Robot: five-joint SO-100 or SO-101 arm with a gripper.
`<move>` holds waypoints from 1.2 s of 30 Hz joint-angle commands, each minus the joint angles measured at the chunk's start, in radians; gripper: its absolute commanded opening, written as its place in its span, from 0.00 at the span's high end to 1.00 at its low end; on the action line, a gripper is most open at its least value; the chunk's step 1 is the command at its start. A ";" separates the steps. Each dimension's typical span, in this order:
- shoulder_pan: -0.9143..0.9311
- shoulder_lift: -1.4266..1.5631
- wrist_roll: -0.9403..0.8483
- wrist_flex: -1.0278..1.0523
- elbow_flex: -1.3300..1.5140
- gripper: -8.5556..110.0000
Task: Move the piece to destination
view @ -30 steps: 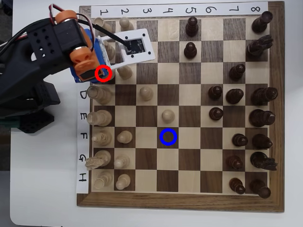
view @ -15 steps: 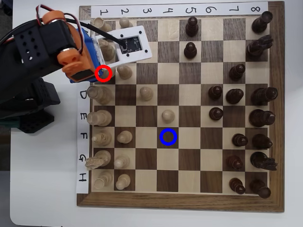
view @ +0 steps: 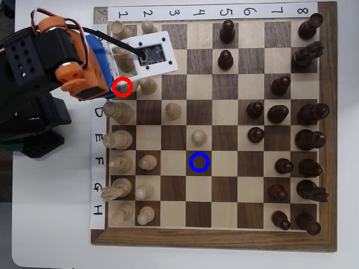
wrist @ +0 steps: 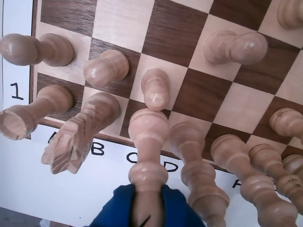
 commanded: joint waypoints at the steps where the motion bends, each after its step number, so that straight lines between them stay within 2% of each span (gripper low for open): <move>1: 0.023 0.149 0.046 0.031 -0.153 0.93; 26: 0.137 0.192 -0.040 0.032 -0.141 0.92; 36: 0.201 0.186 -0.054 0.032 -0.272 0.92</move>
